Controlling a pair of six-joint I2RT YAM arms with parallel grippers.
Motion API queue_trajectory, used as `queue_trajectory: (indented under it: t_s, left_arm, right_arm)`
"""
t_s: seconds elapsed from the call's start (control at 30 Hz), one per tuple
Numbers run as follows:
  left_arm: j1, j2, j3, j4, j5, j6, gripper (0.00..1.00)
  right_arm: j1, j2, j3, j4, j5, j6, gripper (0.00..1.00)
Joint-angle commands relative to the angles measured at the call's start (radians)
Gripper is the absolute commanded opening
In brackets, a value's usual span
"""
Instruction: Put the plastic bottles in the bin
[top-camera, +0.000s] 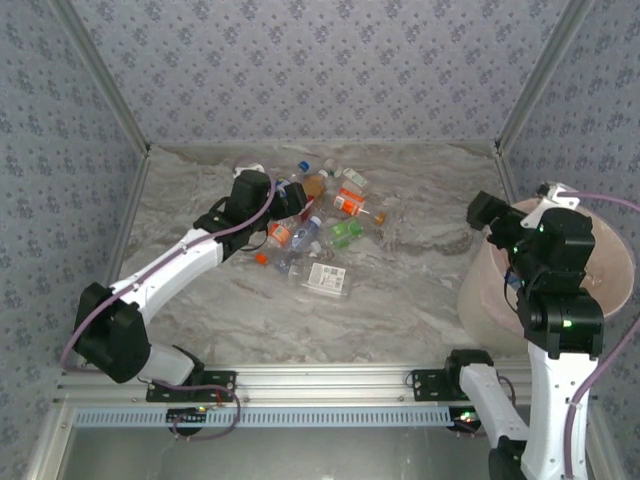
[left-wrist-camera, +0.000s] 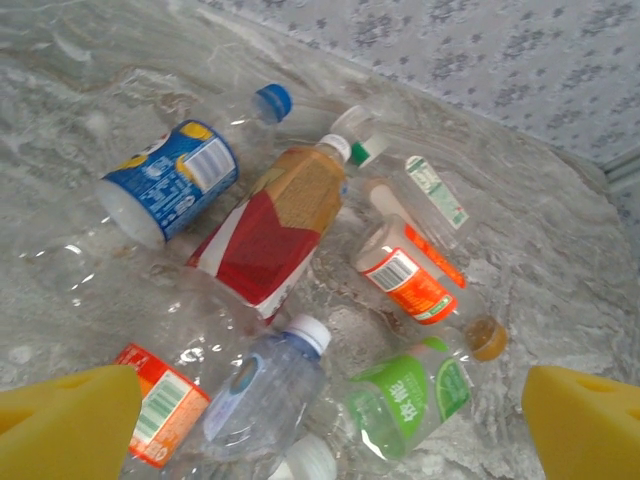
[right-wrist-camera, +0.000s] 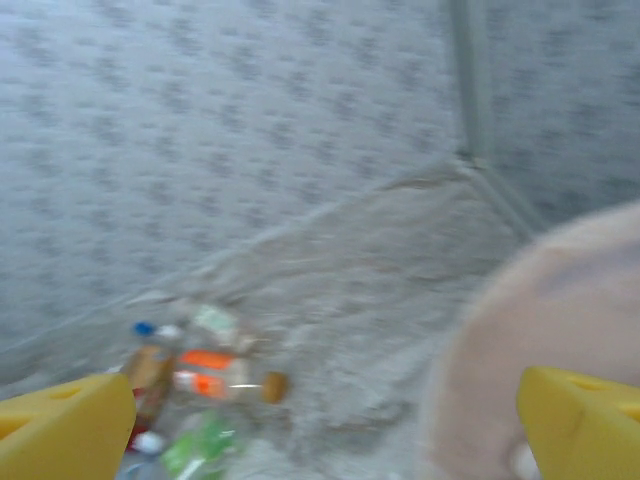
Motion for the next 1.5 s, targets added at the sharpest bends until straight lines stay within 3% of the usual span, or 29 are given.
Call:
queue_trajectory:
  t_s: [0.0, 0.17, 0.4, 0.53, 0.67, 1.0, 1.47]
  left_arm:
    - [0.016, -0.023, -0.02, -0.05, -0.041, -0.058, 0.98]
    - [0.042, -0.038, -0.041, -0.085, -0.068, -0.101, 0.98]
    - [0.093, -0.078, -0.075, -0.179, -0.126, -0.188, 0.98]
    - [0.126, -0.114, -0.122, -0.18, -0.125, -0.234, 0.98]
    - [0.145, -0.145, -0.157, -0.169, -0.128, -0.259, 0.98]
    - [0.155, -0.17, -0.183, -0.188, -0.132, -0.262, 0.98]
    - [0.158, -0.167, -0.192, -0.192, -0.121, -0.259, 0.98]
  right_arm:
    - [0.089, 0.046, -0.022, 0.154, -0.212, 0.026, 1.0]
    - [0.332, 0.144, -0.054, 0.255, -0.16, -0.059, 1.0]
    - [0.621, 0.343, -0.069, 0.24, -0.016, -0.311, 1.0]
    - [0.739, 0.48, -0.092, 0.234, 0.029, -0.444, 1.0]
    - [0.821, 0.635, -0.092, 0.221, -0.028, -0.577, 1.0]
    - [0.867, 0.901, -0.027, 0.102, -0.058, -0.698, 1.0]
    - [0.873, 1.087, 0.102, -0.085, -0.063, -0.776, 1.0]
